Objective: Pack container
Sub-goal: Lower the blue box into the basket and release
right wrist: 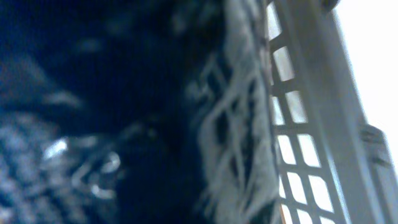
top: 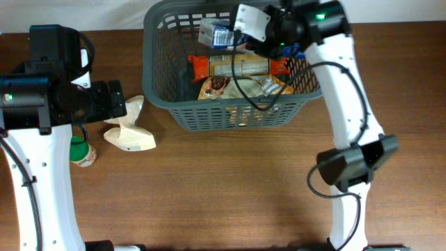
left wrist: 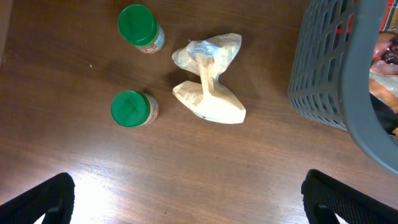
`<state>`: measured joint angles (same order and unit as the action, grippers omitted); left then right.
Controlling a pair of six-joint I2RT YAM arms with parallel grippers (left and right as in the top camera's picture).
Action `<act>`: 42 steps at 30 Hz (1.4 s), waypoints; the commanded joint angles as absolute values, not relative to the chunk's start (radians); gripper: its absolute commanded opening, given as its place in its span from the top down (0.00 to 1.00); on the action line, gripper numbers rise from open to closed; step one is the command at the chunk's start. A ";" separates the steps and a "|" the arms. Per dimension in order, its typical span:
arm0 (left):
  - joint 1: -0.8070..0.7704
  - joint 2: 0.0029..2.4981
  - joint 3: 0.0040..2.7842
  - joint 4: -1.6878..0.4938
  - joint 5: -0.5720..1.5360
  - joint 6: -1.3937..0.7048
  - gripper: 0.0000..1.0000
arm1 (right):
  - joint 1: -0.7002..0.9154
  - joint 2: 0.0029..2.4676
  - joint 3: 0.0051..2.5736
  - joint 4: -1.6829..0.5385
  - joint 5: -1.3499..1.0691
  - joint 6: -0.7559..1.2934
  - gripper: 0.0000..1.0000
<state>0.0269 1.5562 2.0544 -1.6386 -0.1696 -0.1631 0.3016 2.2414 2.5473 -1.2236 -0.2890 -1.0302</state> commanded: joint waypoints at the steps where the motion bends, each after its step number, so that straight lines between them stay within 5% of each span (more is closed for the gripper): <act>1: 0.031 1.558 2.053 -1.640 -0.173 -0.164 0.01 | 0.327 2.296 2.555 -1.193 -0.253 -1.047 0.96; 4: 0.031 1.558 2.053 -1.640 -0.173 -0.164 0.01 | 0.341 2.357 2.555 -1.166 -0.246 -1.046 0.96; 5: 0.031 1.558 2.053 -1.640 -0.173 -0.164 0.01 | 0.342 2.368 2.555 -1.149 -0.235 -1.034 0.91; 6: 0.031 1.558 2.053 -1.640 -0.173 -0.164 0.01 | 0.342 2.382 2.555 -1.112 -0.183 -0.942 0.76; 7: 0.031 1.558 2.053 -1.640 -0.173 -0.164 0.01 | 0.342 2.383 2.555 -1.100 -0.153 -0.892 0.01; 25: 0.031 1.558 2.053 -1.640 -0.173 -0.164 0.01 | 0.267 1.954 2.676 -1.265 0.181 -0.445 0.01; 30: 0.031 1.558 2.053 -1.640 -0.222 -0.160 0.01 | 0.049 1.804 2.676 -1.267 0.165 -0.215 0.01; 33: 0.031 1.558 2.053 -1.640 -0.262 -0.160 0.01 | -0.216 1.753 2.676 -1.290 -0.027 -0.089 0.01; 42: 0.031 1.558 2.053 -1.639 -0.262 -0.162 0.01 | -0.578 1.821 2.670 -1.443 -0.423 -0.062 0.01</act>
<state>0.0269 1.5562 2.0544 -1.6382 -0.2436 -0.1619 -0.5297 1.7802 2.6793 -1.4227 -0.2600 -0.1001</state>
